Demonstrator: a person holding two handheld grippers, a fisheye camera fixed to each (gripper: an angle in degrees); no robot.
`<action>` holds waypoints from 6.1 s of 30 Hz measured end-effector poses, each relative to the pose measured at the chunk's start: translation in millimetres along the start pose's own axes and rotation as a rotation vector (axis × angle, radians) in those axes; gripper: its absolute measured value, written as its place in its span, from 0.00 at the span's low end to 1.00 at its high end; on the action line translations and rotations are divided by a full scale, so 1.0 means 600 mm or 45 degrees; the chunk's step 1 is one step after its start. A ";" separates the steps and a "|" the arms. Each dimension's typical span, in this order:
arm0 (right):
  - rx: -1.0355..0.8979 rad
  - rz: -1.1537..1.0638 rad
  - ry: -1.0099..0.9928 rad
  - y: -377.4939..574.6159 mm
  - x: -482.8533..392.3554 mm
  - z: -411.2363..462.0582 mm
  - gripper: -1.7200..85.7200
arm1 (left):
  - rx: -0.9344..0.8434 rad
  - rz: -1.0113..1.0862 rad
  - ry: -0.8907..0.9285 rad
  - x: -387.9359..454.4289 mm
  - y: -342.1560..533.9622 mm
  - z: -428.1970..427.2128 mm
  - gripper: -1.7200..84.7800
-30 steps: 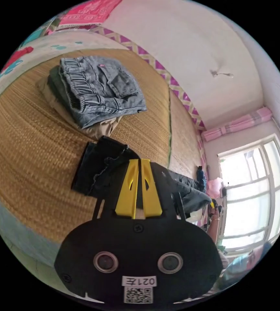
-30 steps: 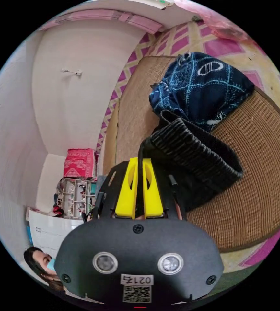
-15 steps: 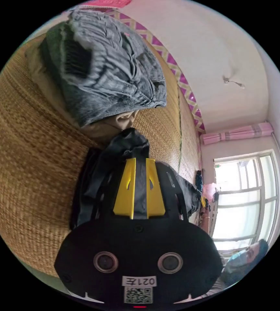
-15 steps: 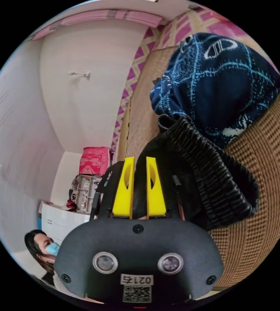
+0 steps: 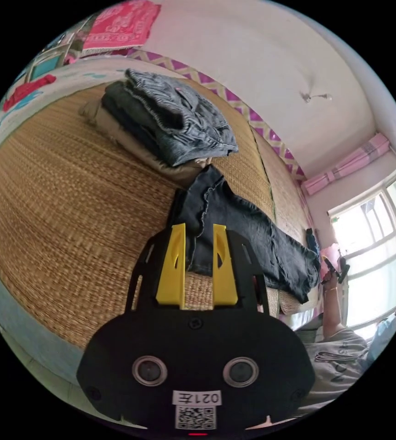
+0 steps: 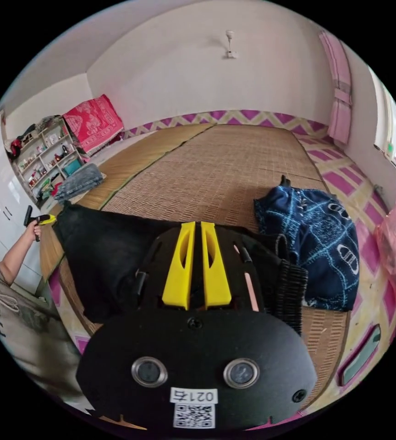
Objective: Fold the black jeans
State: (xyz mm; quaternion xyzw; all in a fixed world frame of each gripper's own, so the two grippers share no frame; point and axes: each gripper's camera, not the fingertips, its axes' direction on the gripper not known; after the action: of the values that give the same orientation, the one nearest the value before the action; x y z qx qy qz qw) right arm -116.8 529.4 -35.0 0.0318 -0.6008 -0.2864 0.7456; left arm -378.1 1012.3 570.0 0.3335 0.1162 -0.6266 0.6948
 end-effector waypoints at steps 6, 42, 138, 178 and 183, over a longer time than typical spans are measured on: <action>0.008 -0.094 -0.124 0.048 -0.111 -0.014 0.02 | 0.034 -0.073 0.019 -0.069 -0.007 0.017 0.13; 0.078 0.183 -0.432 0.269 -0.153 -0.142 0.01 | -0.034 -0.124 0.148 -0.216 0.009 -0.036 0.02; -0.290 -1.066 0.135 -0.053 -0.591 -0.259 0.09 | -0.284 1.025 -0.721 0.517 -0.163 0.030 0.01; -0.273 -0.826 0.230 -0.079 -0.583 -0.472 0.02 | 0.007 0.703 -0.474 0.194 -0.205 -0.092 0.04; -0.285 -0.798 0.199 -0.086 -0.563 -0.483 0.02 | -0.275 0.694 -0.562 0.182 -0.267 0.047 0.11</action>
State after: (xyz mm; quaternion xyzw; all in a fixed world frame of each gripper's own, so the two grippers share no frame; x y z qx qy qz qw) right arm 89.4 557.6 -431.8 0.1547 -0.4678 -0.5625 0.6640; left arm -516.4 909.7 476.9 0.1338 -0.0643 -0.4595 0.8757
